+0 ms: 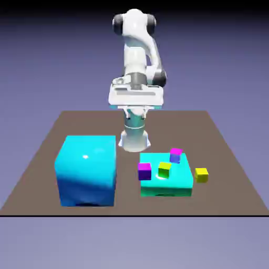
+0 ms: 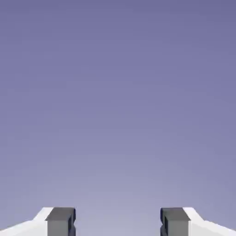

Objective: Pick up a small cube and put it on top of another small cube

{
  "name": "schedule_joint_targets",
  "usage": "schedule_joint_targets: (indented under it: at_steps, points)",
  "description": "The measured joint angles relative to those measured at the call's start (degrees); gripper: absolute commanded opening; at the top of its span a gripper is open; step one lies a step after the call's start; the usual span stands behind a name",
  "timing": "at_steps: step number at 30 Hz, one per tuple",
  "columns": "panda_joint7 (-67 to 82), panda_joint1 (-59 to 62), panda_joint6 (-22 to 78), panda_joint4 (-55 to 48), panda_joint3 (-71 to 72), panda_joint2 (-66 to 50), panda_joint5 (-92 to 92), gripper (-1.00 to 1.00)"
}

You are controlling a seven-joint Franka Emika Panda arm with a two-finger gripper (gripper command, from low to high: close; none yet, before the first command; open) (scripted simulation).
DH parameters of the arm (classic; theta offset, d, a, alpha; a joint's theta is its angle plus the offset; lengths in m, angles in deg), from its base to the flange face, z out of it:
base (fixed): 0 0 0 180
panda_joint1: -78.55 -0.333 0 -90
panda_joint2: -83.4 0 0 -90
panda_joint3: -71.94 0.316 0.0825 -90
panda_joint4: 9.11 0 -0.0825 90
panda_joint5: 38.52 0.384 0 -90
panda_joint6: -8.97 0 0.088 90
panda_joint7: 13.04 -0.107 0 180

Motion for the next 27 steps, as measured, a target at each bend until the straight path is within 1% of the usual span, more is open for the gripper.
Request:
schedule_joint_targets:
  at_steps: [24,26,27]
  points:
    - [13.06,-20.1,42.99,-27.61,25.9,-49.84,-29.32,0.0]
    - [13.54,-20.83,44.57,-28.62,26.86,-51.67,-30.4,0.0]
    - [12.18,-21.31,42.77,-28.52,25.51,-53.74,-32.42,0.0]
